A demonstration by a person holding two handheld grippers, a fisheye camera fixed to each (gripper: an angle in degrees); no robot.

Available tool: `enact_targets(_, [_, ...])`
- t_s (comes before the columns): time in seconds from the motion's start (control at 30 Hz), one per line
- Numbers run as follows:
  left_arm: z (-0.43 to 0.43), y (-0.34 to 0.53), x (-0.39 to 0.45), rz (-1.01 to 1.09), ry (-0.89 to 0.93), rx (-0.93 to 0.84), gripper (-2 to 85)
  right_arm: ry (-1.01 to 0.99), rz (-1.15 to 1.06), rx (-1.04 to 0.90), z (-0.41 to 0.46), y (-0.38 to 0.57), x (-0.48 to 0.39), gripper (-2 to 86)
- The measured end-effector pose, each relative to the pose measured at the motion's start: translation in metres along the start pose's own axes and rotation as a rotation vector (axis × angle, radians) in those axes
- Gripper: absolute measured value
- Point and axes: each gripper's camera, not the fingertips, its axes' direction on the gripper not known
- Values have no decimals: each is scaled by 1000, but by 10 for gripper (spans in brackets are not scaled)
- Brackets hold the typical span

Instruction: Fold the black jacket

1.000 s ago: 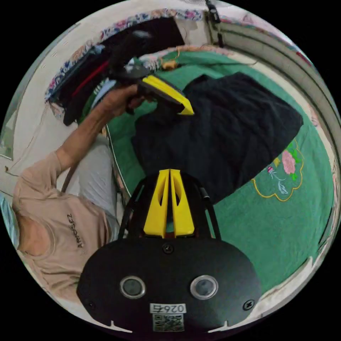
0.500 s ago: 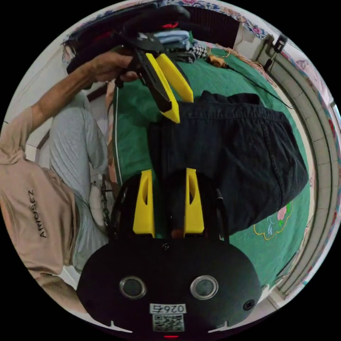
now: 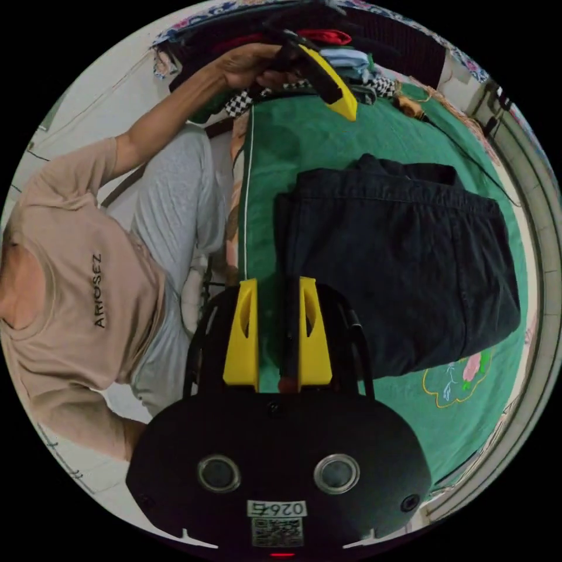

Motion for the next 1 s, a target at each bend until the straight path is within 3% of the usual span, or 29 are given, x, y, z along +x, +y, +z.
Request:
enact_targets(0.07, [-12, -13, 0, 19, 17, 212, -10, 54, 113, 142, -28, 16, 31, 36])
enact_targets(0.2, [11, -48, 5, 47, 1, 328, -10, 177, 500, 324, -66, 56, 136, -3])
enact_targets(0.3, [61, -88, 7, 42, -22, 150, -10, 224, 666, 373, -72, 81, 205, -8])
enact_targets(0.37, [136, -106, -6, 9, -199, -309, -9, 276, 730, 318, -59, 92, 245, -9])
enact_targets(0.4, [152, -105, -9, 32, -224, -390, -9, 250, 750, 158, -39, 98, 276, -9])
enact_targets(0.43, [143, -101, -9, 53, -189, -304, -8, 194, 750, 121, -33, 102, 288, -9])
enact_targets(0.5, [116, -107, -14, 52, -85, -320, -7, 124, 740, 243, -55, 126, 306, -9])
enact_targets(0.53, [88, -113, -15, 80, -122, -254, -6, 137, 742, 278, -63, 133, 308, -9])
enact_targets(0.6, [37, -121, -24, 27, -223, 11, -4, 212, 823, 414, -93, 162, 322, -1])
enact_targets(0.67, [1, -140, -48, -8, -182, 247, 5, 208, 910, 502, -107, 185, 341, 19])
enact_targets(0.8, [31, -202, -109, -153, -133, 184, 132, 23, 1109, 585, -98, 221, 408, 120])
enact_targets(0.87, [81, -233, -144, -244, -205, -110, 107, -120, 1121, 631, -89, 227, 428, 91])
enact_targets(0.9, [87, -236, -146, -254, -244, -162, 87, -139, 1109, 696, -93, 228, 429, 63])
enact_targets(0.93, [78, -238, -138, -214, -276, -116, 55, -105, 1086, 727, -98, 226, 425, 50])
enact_targets(0.97, [67, -235, -129, -170, -292, -64, 32, 64, 1003, 674, -109, 217, 419, 35])
enact_targets(1.0, [63, -232, -126, -155, -298, -45, 27, 227, 986, 516, -108, 208, 422, 28])
